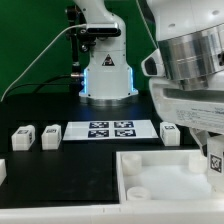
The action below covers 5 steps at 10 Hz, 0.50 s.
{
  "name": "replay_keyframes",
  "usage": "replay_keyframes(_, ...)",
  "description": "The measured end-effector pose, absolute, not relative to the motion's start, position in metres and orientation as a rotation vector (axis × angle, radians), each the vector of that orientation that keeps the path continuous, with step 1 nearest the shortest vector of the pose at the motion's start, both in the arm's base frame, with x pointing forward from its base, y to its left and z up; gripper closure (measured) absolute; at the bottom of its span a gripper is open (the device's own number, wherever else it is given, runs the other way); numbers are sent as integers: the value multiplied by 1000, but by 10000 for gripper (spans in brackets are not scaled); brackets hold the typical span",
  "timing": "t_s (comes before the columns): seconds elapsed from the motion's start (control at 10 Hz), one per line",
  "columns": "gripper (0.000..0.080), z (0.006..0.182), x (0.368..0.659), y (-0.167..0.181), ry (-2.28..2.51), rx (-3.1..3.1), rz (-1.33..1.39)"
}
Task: Assemble one leg
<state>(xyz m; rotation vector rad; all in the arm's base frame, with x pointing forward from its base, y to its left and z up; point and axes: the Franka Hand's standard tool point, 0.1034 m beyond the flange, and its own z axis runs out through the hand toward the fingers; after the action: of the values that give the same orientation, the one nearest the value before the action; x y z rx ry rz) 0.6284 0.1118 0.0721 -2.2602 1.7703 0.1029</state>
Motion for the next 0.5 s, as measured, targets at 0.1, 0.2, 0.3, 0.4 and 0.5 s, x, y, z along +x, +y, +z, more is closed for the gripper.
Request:
replay_keyframes(0.1, 505, 72, 628, 113, 1845, -2201, 111)
replay_keyframes(0.2, 505, 72, 629, 114, 1886, -2167, 118)
replay_keyframes(0.3, 431, 72, 628, 114, 1873, -2178, 116)
replay_keyframes(0.4, 431, 72, 628, 114, 1855, -2193, 114)
replay_keyframes(0.5, 250, 72, 628, 114, 1805, -2232, 105)
